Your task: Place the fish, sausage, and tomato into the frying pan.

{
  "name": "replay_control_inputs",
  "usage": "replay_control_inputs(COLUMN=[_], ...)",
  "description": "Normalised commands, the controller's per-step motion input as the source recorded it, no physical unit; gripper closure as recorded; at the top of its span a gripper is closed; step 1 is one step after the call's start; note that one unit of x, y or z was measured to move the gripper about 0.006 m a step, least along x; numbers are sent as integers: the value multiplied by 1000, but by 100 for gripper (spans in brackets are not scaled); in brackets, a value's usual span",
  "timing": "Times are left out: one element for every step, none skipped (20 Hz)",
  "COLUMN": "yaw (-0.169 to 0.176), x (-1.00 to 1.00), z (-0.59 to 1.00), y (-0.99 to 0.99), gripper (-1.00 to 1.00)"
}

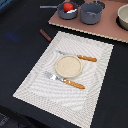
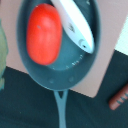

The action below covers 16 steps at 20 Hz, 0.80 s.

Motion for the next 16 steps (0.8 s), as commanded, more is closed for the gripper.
replay_control_inputs(yaw=[-58, -57, -59, -59, -57, -63, -70, -86, -110, -115, -112, -122, -144, -160, -156, -156], x=[-89, -111, -120, -123, -160, -203, -229, -283, -323, -354, -363, -374, -394, -423, -434, -426], z=[0, 0, -49, -94, -180, -280, -340, -414, -449, -469, -483, -491, -486, -457, -443, -474], y=[-786, -794, -789, -789, -777, -757, -743, -700, -643, -629, -626, -594, -509, -431, -411, -406], gripper=[-100, -100, -100, -100, -100, -100, -100, -100, -100, -100, -100, -100, -100, -100, -100, -100])
